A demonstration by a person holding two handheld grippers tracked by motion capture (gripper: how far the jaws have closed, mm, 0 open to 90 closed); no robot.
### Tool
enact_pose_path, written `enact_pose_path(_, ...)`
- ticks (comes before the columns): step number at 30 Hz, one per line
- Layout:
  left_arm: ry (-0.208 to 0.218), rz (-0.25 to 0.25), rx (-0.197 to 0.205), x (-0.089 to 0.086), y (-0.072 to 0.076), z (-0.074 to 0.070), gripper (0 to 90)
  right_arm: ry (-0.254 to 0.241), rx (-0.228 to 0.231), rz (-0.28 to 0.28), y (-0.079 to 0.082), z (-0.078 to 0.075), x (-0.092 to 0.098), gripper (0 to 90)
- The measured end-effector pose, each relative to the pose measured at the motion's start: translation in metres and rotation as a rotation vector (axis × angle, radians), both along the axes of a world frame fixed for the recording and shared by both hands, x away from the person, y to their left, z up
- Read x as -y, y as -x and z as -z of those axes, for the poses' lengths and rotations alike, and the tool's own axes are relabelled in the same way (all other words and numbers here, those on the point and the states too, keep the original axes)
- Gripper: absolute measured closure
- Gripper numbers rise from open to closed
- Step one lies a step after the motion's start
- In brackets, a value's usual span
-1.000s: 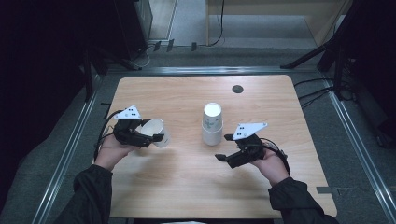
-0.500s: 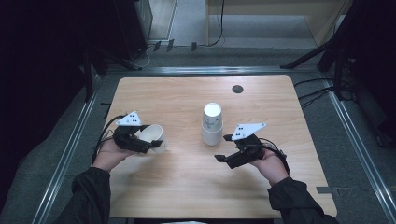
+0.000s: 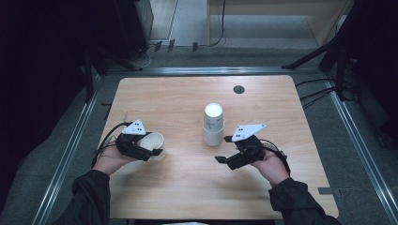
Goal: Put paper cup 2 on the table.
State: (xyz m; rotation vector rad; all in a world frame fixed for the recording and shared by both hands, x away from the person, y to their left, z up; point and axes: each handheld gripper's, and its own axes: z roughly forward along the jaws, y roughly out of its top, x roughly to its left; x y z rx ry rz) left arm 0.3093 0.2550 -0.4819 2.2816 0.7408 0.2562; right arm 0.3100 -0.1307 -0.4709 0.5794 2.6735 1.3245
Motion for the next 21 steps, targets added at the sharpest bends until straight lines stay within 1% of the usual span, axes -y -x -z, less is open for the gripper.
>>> enact_pose_path(3, -0.021, -0.001, -0.004, 0.0031, -0.0004, 0.0030, 23.2, 0.004, 0.000, -0.003, 0.0003, 0.0002, -0.0006, 20.1)
enact_pose_path(6, -0.019, -0.003, -0.006, 0.0035, -0.0010, 0.0032, 22.8, 0.004, 0.000, -0.002, 0.0003, 0.0001, -0.0005, 20.1)
enact_pose_path(9, -0.033, -0.010, -0.006, 0.0039, -0.0016, 0.0044, 22.7, 0.003, 0.000, -0.001, 0.0002, 0.0000, -0.0004, 20.1)
enact_pose_path(13, -0.034, -0.013, -0.009, 0.0040, -0.0020, 0.0046, 22.5, 0.004, 0.004, -0.006, 0.0000, 0.0003, -0.0009, 20.1)
enact_pose_path(17, -0.047, -0.012, -0.012, 0.0055, -0.0023, 0.0060, 22.0, 0.005, 0.002, -0.007, 0.0003, 0.0003, -0.0014, 20.1)
enact_pose_path(21, -0.049, -0.014, -0.013, 0.0057, -0.0024, 0.0064, 21.6, 0.005, 0.003, -0.006, 0.0004, 0.0001, -0.0013, 20.1)
